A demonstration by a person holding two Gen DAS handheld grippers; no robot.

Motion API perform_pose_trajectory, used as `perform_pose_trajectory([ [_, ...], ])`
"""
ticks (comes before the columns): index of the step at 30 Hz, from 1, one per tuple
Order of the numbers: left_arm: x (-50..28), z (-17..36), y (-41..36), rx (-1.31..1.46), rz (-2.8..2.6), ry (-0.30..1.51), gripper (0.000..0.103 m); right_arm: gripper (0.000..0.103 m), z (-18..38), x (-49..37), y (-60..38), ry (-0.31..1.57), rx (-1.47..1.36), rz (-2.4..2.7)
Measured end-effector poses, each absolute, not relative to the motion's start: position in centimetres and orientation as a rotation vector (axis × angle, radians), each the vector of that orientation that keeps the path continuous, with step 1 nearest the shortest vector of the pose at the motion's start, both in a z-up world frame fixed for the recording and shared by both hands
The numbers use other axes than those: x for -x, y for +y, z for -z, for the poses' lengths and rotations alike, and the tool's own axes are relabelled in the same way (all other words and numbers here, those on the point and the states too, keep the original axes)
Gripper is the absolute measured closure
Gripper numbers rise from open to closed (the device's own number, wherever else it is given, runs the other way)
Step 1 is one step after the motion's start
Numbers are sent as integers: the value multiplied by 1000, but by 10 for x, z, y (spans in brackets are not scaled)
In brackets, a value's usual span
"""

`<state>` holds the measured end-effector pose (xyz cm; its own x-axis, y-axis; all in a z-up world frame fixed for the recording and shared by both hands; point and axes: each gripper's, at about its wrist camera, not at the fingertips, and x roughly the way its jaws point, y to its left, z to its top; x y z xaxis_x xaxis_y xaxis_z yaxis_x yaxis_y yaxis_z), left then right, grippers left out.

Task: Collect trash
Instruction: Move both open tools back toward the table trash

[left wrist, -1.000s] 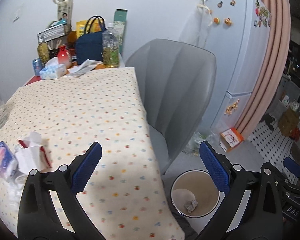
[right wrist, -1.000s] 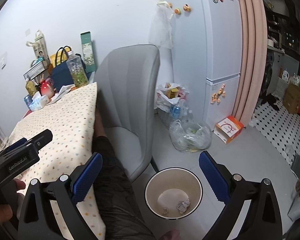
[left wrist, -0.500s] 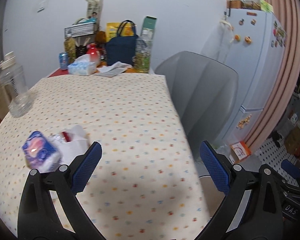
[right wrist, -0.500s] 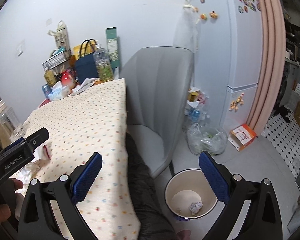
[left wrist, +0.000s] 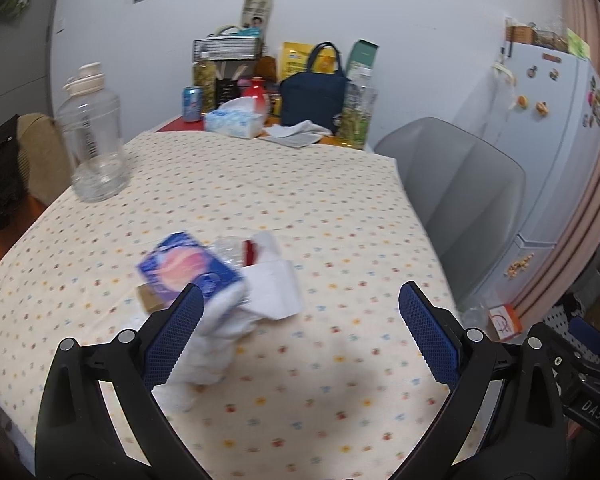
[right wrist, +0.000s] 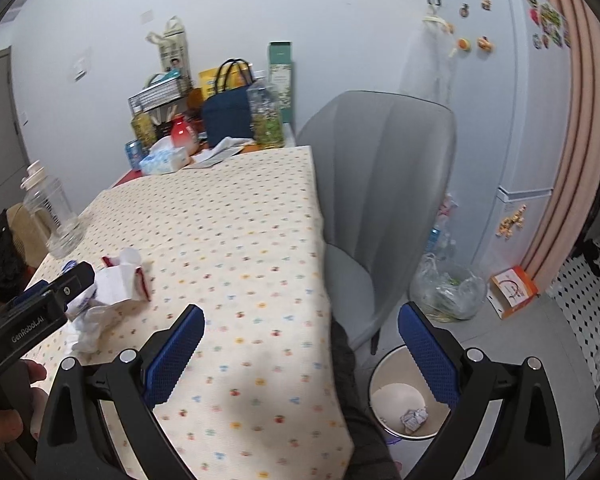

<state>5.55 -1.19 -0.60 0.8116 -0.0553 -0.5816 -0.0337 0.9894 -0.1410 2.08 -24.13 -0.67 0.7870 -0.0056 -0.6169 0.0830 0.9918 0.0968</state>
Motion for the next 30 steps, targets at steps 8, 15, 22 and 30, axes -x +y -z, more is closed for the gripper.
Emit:
perform_pose_trajectory([
  [8, -43, 13, 33, 173, -75, 635, 6, 8, 8, -27, -203, 675, -83, -27],
  [15, -33, 22, 61, 186, -133, 650, 6, 8, 15, -30, -177, 693, -62, -77],
  [22, -23, 39, 85, 204, -170, 680, 6, 8, 19, -32, -161, 708, -45, -99],
  [30, -22, 57, 99, 222, -189, 710, 6, 8, 34, -34, -142, 740, -17, -135],
])
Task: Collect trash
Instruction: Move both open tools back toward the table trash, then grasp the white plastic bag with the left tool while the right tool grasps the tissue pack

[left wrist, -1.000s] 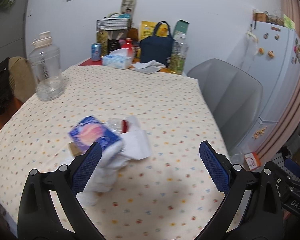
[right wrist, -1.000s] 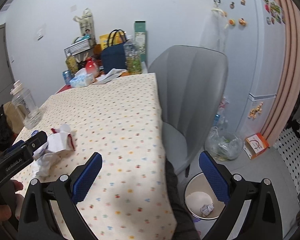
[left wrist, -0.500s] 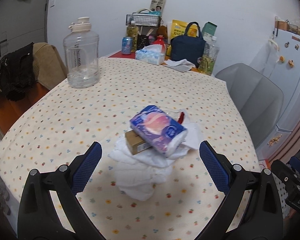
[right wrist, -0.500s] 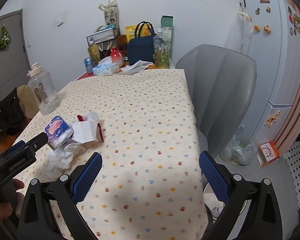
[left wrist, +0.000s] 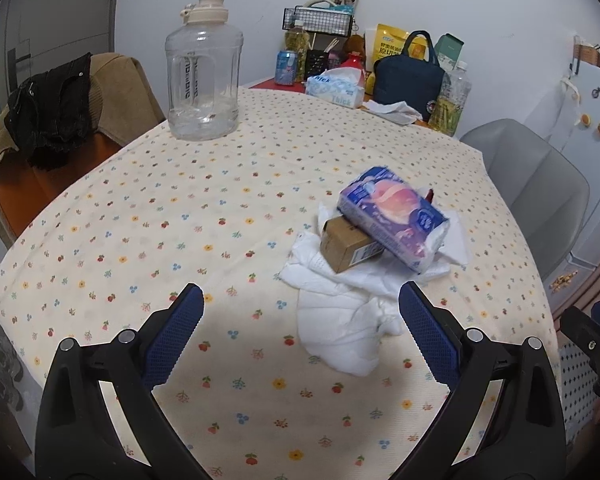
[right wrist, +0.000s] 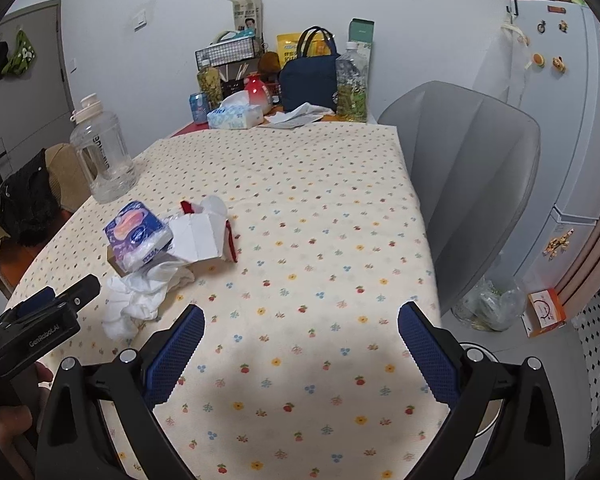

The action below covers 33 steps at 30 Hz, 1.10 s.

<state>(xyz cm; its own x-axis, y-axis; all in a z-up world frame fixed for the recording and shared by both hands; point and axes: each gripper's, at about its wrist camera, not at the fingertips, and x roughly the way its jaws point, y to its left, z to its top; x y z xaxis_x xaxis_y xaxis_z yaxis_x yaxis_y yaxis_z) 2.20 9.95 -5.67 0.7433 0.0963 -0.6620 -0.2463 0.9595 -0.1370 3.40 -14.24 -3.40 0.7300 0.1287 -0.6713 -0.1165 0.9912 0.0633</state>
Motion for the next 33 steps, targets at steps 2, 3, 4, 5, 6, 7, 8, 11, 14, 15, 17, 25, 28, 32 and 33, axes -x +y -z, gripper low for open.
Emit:
perform_pose_trajectory([
  [2, -23, 64, 101, 227, -191, 727, 6, 8, 40, -35, -137, 754, -13, -147],
  [3, -24, 67, 102, 228, -192, 734, 6, 8, 43, -36, -135, 760, -12, -152],
  [4, -24, 69, 102, 227, -194, 738, 6, 8, 45, -37, -133, 766, -11, -158],
  [5, -25, 70, 102, 228, -194, 741, 6, 8, 47, -37, -131, 770, -10, -162],
  [6, -26, 71, 102, 230, -192, 744, 6, 8, 49, -37, -130, 772, -10, -165],
  [7, -27, 73, 102, 230, -190, 746, 6, 8, 51, -37, -129, 776, -11, -167],
  [8, -28, 74, 100, 227, -187, 749, 6, 8, 52, -38, -129, 779, -13, -169],
  [11, -33, 77, 94, 214, -175, 761, 6, 8, 56, -39, -131, 786, -22, -166],
  [14, -39, 83, 89, 207, -169, 783, 10, 8, 58, -41, -135, 791, -29, -157],
  [15, -40, 85, 89, 209, -173, 792, 18, 8, 59, -42, -137, 792, -31, -155],
  [17, -40, 90, 92, 238, -176, 805, 28, 8, 61, -43, -139, 796, -33, -151],
  [25, -41, 94, 92, 213, -199, 825, 41, 8, 66, -45, -134, 807, -30, -166],
  [28, -41, 93, 90, 208, -183, 825, 46, 8, 66, -44, -132, 806, -24, -170],
  [32, -38, 92, 101, 268, -179, 818, 59, 8, 64, -43, -132, 802, -25, -163],
  [33, -38, 91, 103, 266, -183, 818, 59, 8, 64, -43, -132, 801, -24, -162],
])
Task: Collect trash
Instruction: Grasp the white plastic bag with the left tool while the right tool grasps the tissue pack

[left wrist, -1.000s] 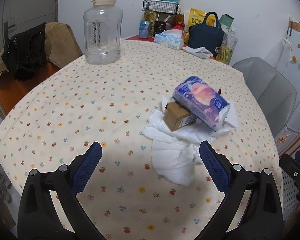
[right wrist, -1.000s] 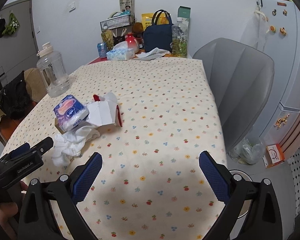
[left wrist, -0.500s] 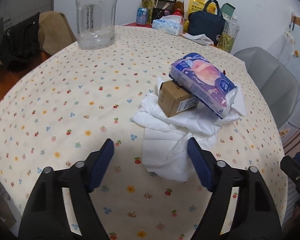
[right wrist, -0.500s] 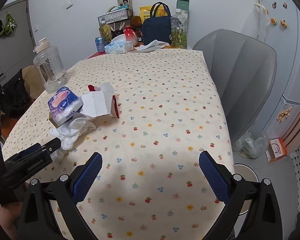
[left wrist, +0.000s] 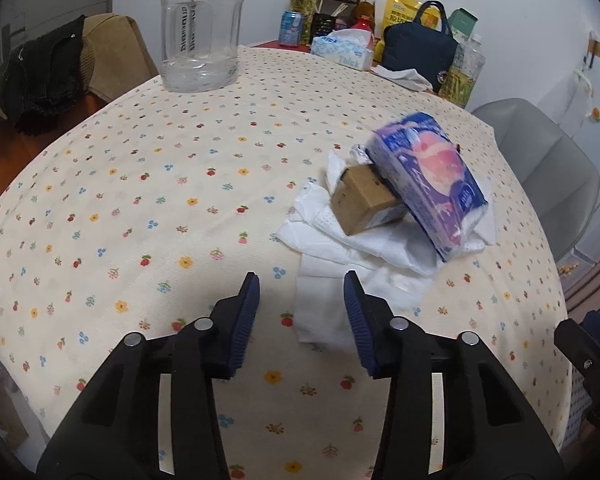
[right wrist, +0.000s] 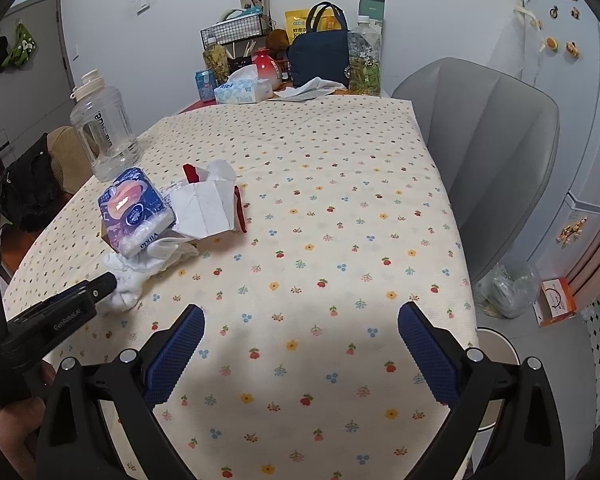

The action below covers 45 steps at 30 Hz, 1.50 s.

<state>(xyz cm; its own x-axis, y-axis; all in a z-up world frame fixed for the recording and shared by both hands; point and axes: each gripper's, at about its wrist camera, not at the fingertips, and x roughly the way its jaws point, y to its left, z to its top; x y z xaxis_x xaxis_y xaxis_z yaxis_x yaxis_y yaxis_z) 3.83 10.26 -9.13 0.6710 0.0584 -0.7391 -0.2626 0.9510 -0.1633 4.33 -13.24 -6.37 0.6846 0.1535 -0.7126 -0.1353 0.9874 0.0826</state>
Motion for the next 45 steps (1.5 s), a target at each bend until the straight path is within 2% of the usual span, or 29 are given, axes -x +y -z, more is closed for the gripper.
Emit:
perform_pose_trajectory([
  [7, -41, 95, 82, 141, -192, 839, 61, 8, 65, -43, -130, 806, -23, -170],
  [8, -42, 94, 79, 135, -191, 838, 68, 8, 65, -43, -129, 806, -22, -173],
  [10, -43, 93, 78, 148, -177, 842, 100, 8, 65, -43, -129, 805, -21, -173],
  [23, -44, 47, 98, 239, -165, 676, 101, 9, 57, -48, -117, 788, -14, -200],
  [40, -36, 54, 144, 331, -198, 639, 101, 12, 67, -66, -44, 834, 47, -335],
  [45, -38, 63, 153, 344, -214, 656, 101, 18, 81, -72, -25, 877, 74, -357],
])
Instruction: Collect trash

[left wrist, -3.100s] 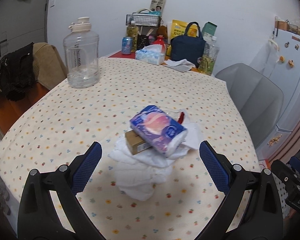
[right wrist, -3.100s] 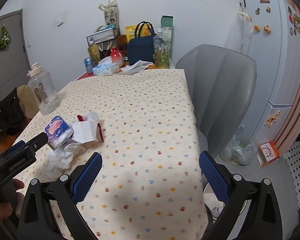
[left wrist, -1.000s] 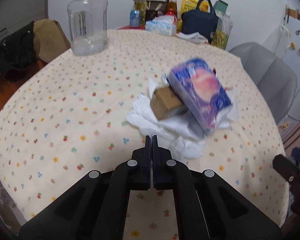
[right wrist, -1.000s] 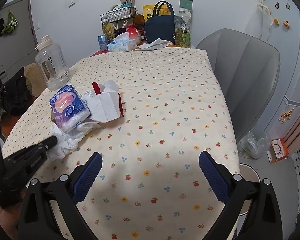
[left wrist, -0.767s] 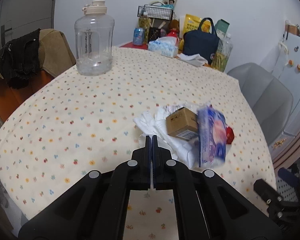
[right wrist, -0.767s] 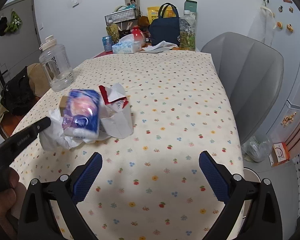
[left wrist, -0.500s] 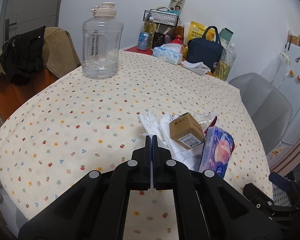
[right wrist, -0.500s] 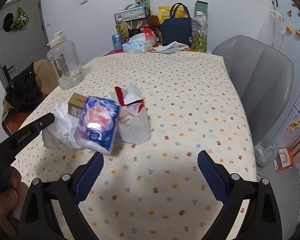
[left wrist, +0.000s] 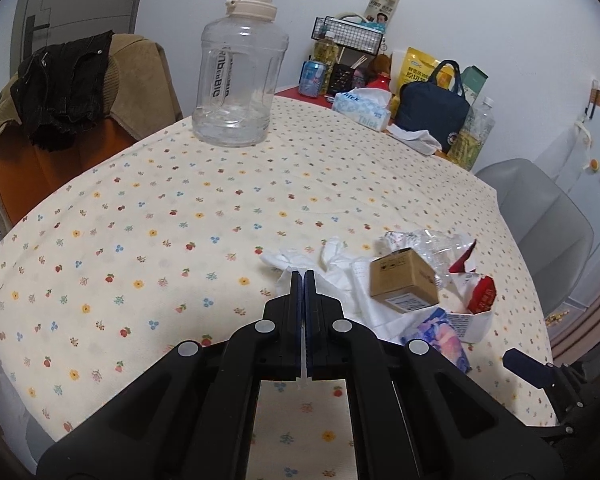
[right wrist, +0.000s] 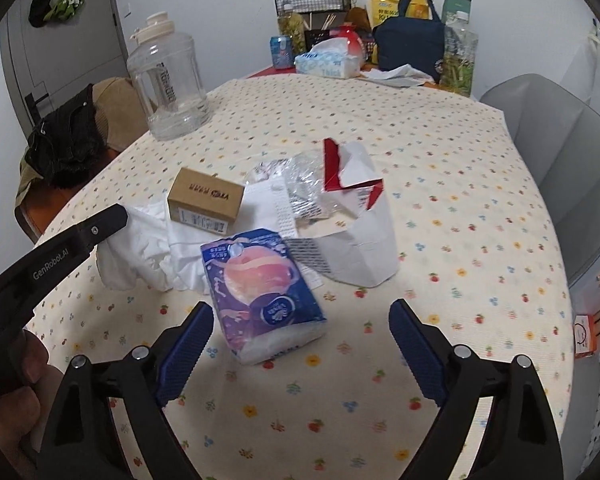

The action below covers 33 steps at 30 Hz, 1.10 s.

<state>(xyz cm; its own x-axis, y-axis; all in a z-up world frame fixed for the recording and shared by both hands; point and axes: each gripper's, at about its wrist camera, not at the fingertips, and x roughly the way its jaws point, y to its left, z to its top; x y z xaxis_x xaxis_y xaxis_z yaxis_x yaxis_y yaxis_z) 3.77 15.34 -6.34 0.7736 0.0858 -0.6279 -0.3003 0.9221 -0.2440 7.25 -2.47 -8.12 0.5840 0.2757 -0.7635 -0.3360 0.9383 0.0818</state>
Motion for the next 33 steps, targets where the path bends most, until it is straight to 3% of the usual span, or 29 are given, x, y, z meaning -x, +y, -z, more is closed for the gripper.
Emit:
perform_pose_trajectory([
  [3, -40, 70, 158, 349, -221, 676, 101, 27, 86, -75, -18, 896, 80, -367],
  [5, -43, 73, 157, 345, -220, 687, 101, 44, 91, -77, -15, 921, 79, -385],
  [9, -46, 78, 153, 336, -210, 705, 101, 54, 91, -75, -14, 918, 82, -389],
  [13, -45, 74, 147, 325, -199, 700, 101, 70, 82, -73, -18, 907, 75, -398],
  [15, -44, 71, 144, 318, -194, 692, 101, 92, 79, -70, -20, 902, 72, -409],
  [33, -30, 11, 96, 244, -140, 578, 101, 94, 34, -50, -85, 799, -10, -347],
])
